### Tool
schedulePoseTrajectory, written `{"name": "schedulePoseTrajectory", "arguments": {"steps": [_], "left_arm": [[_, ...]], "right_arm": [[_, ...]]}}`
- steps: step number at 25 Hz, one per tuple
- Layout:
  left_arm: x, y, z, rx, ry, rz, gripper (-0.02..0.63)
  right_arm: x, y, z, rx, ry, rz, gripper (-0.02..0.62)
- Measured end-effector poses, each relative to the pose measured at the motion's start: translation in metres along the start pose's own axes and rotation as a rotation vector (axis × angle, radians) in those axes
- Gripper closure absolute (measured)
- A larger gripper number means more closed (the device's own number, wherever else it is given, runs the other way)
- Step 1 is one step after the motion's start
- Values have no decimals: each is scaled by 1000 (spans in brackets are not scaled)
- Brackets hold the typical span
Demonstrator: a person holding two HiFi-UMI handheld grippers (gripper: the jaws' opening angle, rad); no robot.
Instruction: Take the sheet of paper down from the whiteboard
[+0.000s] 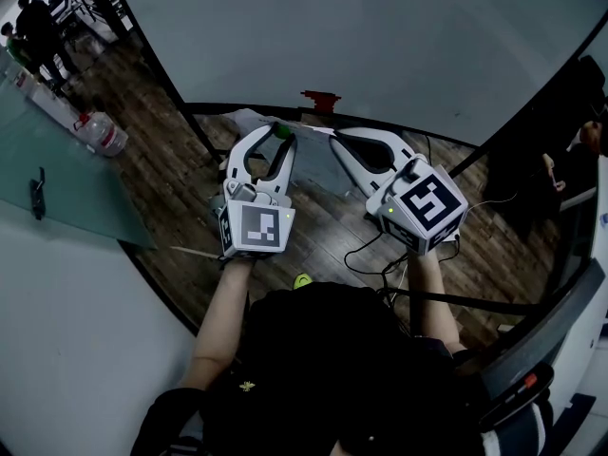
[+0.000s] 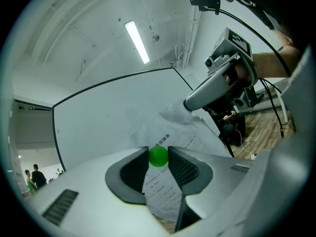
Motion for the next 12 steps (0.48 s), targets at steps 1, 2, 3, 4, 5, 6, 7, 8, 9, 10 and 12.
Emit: {"name": "schedulePoseTrajectory", "arguments": {"steps": [1, 2, 3, 4, 5, 6, 7, 8, 9, 10, 12], "left_arm": [[0, 0, 0, -1, 1, -1, 463], [0, 1, 1, -1, 1, -2, 463], [0, 1, 1, -1, 2, -3, 463], [0, 2, 2, -2, 3, -4, 463], [0, 2, 2, -2, 4, -4, 463], [0, 2, 2, -3, 4, -4, 463], [0, 2, 2, -4, 4, -4, 463], [-1, 3, 2, -5, 4, -4, 463], [-1, 3, 3, -6, 3, -3, 463], [-1, 3, 3, -7, 3, -3, 463], [-2, 4, 4, -8, 3, -3, 463]], "right_arm": [[0, 0, 0, -1, -1, 0, 583], [-1, 0, -1, -3, 1, 0, 583], [-2, 1, -1, -5, 4, -1, 583], [-2, 1, -1, -6, 10, -3, 583], [-2, 1, -1, -6, 14, -5, 583], [-1, 1, -1, -4, 13, -3, 583], [0, 2, -1, -1, 7, 1, 583], [2, 2, 0, 1, 0, 3, 583], [3, 3, 0, 2, -3, 2, 583], [3, 4, 0, 1, -3, 1, 583], [4, 5, -1, -1, 1, 0, 583]]}}
Point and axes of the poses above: the fingertips, and each gripper's own axes: y forward along the fingers, z to its left, x out of its top, the point moved 3 cm from there along -y, backward along the fingers, and after that the axes turned 8 degrees about z, right-handed, at the moved point
